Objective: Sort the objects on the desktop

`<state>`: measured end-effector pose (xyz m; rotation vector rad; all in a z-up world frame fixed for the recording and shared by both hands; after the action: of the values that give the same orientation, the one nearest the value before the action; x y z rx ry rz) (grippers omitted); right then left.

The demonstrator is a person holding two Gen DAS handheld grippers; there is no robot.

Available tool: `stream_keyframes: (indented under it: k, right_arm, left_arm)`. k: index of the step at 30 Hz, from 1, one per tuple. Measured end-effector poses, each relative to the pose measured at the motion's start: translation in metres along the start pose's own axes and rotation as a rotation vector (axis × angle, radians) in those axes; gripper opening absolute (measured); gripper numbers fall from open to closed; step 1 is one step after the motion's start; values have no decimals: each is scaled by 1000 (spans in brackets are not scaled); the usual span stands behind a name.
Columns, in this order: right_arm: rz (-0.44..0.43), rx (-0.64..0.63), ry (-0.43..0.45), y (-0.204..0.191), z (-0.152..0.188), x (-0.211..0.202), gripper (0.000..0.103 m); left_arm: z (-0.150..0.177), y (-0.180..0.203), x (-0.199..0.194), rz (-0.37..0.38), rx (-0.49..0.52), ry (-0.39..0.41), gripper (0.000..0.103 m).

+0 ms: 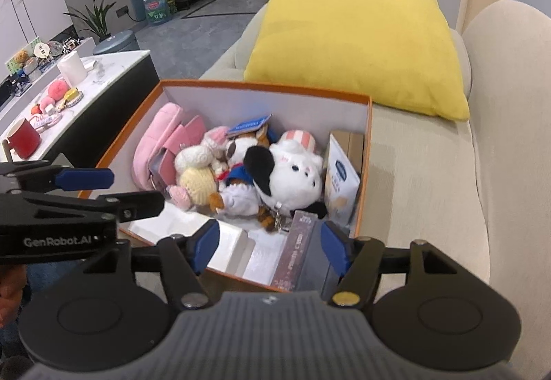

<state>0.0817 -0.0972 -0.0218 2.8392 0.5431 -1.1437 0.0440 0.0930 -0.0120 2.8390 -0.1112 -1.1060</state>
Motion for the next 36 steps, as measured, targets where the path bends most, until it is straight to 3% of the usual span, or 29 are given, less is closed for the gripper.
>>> stream_keyframes:
  k: [14, 36]
  right_arm:
    - [-16, -14, -41, -13, 13, 7, 69]
    - [-24, 1, -71, -8, 26, 15, 72]
  left_arm:
    - [23, -13, 5, -27, -22, -68, 83]
    - [28, -2, 9, -43, 17, -75, 83]
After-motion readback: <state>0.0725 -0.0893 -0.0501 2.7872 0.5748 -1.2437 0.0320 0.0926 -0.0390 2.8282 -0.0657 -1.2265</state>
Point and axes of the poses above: each gripper's, at about its wrist camera, not at the fingertips, and x roughly the way its jaws point, y to its right, z to its underside, the point moved 7 cm from there along x, roughly the way its jaws point, and after that the axes turned 7 degrees about y, right-handed, at the moved point
